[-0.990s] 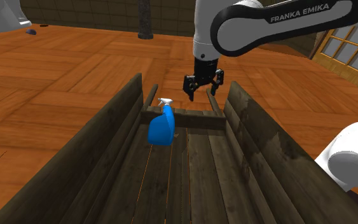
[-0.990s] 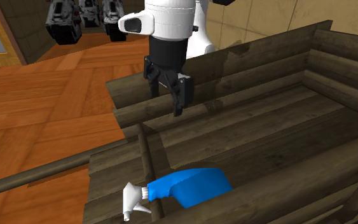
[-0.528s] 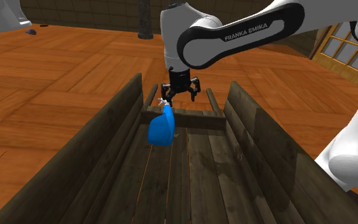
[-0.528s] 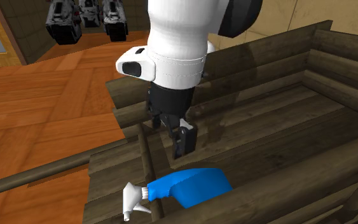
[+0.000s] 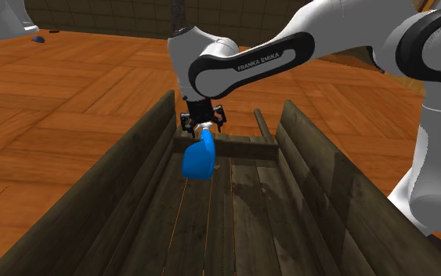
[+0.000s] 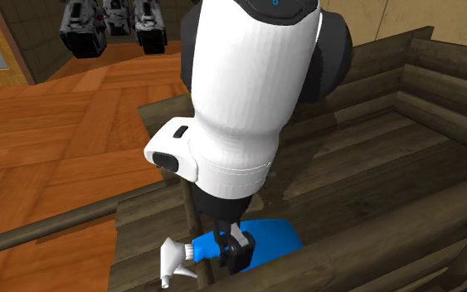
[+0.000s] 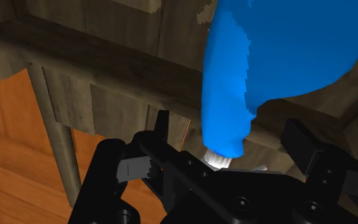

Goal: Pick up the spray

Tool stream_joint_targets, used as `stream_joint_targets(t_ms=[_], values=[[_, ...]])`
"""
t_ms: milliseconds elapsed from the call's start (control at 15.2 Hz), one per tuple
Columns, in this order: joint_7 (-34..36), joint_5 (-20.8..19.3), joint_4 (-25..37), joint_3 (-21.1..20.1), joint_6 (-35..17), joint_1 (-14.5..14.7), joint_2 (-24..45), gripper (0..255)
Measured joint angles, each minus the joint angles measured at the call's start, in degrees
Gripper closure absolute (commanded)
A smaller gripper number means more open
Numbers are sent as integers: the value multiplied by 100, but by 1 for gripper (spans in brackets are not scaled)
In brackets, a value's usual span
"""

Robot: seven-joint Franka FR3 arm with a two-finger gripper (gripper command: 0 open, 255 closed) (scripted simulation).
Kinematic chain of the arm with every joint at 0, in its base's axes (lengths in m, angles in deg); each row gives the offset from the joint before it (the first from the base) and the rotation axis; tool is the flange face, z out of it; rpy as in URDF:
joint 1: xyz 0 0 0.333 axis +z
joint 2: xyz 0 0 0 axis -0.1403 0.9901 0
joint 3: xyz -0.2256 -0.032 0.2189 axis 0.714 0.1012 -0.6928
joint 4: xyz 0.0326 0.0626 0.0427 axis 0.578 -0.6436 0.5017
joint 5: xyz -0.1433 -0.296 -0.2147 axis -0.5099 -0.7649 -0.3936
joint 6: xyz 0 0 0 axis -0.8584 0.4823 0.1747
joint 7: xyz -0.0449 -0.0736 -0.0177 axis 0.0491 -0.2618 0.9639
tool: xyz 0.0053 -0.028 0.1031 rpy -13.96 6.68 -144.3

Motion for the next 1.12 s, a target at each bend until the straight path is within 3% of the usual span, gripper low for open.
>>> stream_joint_targets(t_ms=[330,396,1122], values=[[103,-91,-151,40,-273,19,153,0],[115,-100,-154,43,-292,26,172,255],[115,-99,-142,40,-284,30,170,255]])
